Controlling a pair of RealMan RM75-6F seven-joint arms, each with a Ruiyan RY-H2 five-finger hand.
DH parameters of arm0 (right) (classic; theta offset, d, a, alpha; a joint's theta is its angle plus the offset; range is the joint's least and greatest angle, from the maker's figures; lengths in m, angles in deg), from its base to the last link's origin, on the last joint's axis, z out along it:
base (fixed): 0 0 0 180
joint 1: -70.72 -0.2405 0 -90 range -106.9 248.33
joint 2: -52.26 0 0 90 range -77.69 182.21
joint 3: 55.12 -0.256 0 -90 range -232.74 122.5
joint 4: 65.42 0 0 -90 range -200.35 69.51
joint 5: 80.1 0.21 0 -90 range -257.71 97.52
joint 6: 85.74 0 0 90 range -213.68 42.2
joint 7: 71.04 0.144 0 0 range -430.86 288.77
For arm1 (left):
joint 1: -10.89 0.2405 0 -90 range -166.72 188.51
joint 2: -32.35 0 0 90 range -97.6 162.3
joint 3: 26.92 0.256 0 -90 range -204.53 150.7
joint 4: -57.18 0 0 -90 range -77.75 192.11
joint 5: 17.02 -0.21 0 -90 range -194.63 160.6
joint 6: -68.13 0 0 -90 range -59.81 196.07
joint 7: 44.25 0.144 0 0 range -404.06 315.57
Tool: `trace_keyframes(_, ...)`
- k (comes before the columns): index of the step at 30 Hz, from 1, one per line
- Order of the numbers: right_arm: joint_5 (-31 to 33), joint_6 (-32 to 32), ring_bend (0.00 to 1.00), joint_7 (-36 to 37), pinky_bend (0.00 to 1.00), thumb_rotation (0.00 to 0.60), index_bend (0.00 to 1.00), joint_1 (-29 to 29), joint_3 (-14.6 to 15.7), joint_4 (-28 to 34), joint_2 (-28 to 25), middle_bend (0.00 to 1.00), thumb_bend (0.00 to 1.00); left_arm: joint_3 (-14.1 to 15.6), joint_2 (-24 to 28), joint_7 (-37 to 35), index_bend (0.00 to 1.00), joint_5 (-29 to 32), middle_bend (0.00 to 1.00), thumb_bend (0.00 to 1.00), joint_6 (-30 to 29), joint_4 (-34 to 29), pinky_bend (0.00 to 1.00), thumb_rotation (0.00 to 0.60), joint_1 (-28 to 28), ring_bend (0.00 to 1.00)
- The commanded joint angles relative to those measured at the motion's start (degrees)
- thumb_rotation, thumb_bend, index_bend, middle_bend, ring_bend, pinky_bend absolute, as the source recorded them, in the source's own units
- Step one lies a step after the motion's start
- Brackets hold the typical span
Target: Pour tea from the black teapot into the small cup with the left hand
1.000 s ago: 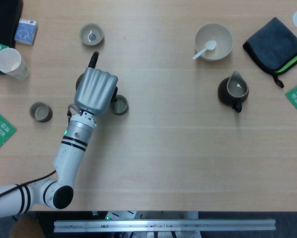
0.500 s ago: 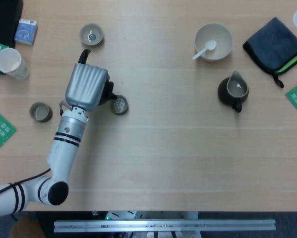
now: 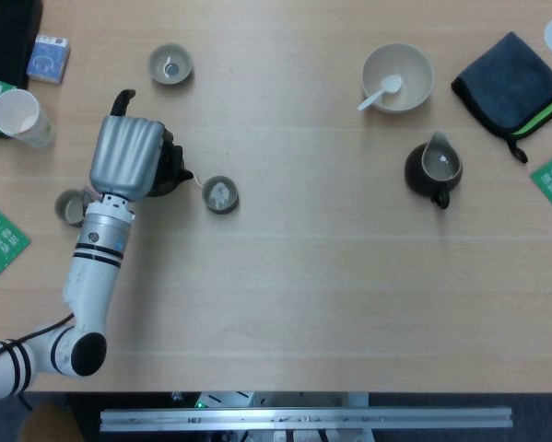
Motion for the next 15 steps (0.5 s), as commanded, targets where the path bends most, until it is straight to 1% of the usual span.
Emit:
trace_keyframes(1,0.02,-0.12,0.13,-0.11,0.14,0.600,0.18,-0.10,-0.01,0.05,0.04,0.20,0.01,0.19,-0.45,-1.96,0.88,-0.30,1.00,0.46,0.42,1.65,0.17,0.520,0.53,0.94)
trace_keyframes(7,0.18,-0.37,0.13,-0.36,0.14,0.600,0.18,-0.22,-0.01,0.16,0.05,0.20,0.01,0.45,-1.55,-5.21,0.87,-0.99,1.00,0.46,0.71,4.98,0.17,0.517,1.22,0.93)
trace_keyframes(15,0.21,-0.44,0.13,-0.80,0.14,0.600,0.18,-0.29,0.03,0.43,0.03,0.20,0.01,0.52,-3.12,-7.89,0.87,-1.48,1.00,0.46,1.36,7.89,0.17,0.517,1.72,0.92)
